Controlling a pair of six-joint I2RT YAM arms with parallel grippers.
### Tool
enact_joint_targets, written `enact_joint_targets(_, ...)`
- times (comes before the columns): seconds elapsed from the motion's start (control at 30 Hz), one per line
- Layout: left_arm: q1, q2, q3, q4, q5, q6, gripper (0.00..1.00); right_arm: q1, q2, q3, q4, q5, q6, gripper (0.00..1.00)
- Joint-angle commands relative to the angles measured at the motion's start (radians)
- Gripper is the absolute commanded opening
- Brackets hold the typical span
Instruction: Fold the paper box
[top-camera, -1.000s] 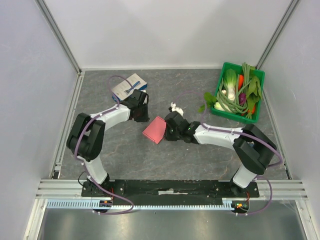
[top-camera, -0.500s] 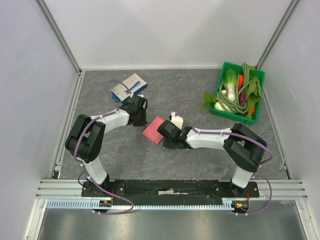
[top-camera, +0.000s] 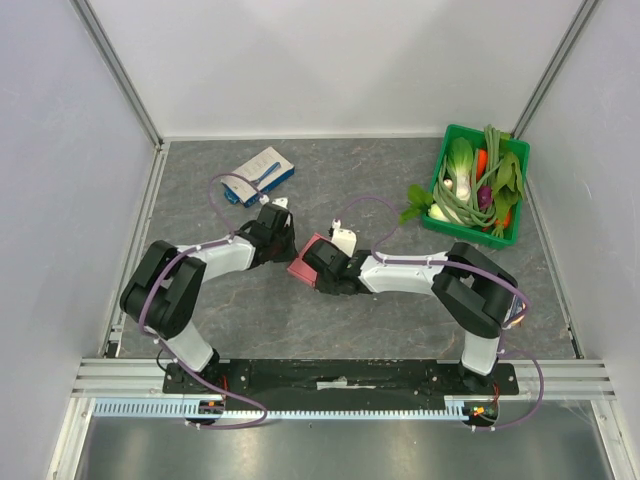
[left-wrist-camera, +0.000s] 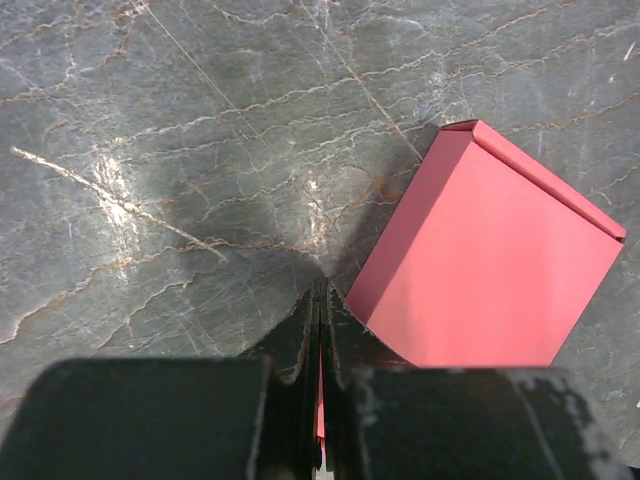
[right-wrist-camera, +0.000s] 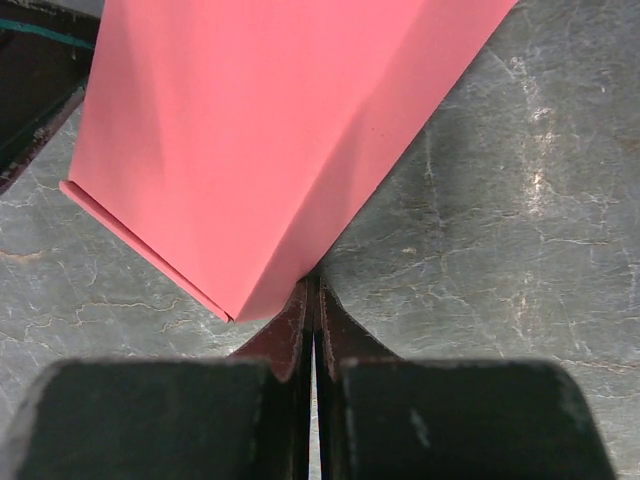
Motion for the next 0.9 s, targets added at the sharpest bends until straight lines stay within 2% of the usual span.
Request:
enact_joint_targets(0.0,-0.102,0.014,-0.126,-0.043,0.207,-0.080,0.02,-0.004,0.079,-0.007,0.170,0.047,-0.018,0.00)
enact_joint_targets(0.17,-0.206,0.026,-0.144,0.020,0.256,-0.149,0.02,-0.011,0.105,-0.053,0.368,-0.013,-0.066,0.00)
enact_joint_targets(0.37,-0.304,0.031,-0.189,0.088,0.273,-0.235,0.02,-0.030,0.072,-0.087,0.474,-0.008,-0.144,0.00)
enact_joint_targets(0.47,-0.306,0.012,-0.195,0.086,0.230,-0.246,0.02,-0.053,0.043,-0.106,0.405,0.004,-0.134,0.00)
enact_joint_targets(0.53,-0.303,-0.023,-0.183,0.025,0.180,-0.235,0.02,-0.073,0.024,-0.122,0.322,-0.046,-0.114,0.00)
enact_joint_targets(0.67,-0.246,-0.086,-0.108,-0.088,0.097,-0.151,0.02,-0.077,-0.075,-0.194,0.254,-0.117,-0.213,0.00)
enact_joint_targets(0.77,-0.199,-0.149,-0.048,-0.165,0.057,-0.093,0.10,-0.083,-0.178,-0.276,0.238,-0.170,-0.323,0.00)
enact_joint_targets(0.8,-0.186,-0.167,-0.035,-0.174,0.061,-0.082,0.16,-0.088,-0.206,-0.305,0.222,-0.178,-0.337,0.00)
enact_joint_targets(0.87,-0.151,-0.204,0.007,-0.187,0.084,-0.054,0.20,-0.103,-0.299,-0.345,0.201,-0.207,-0.350,0.00)
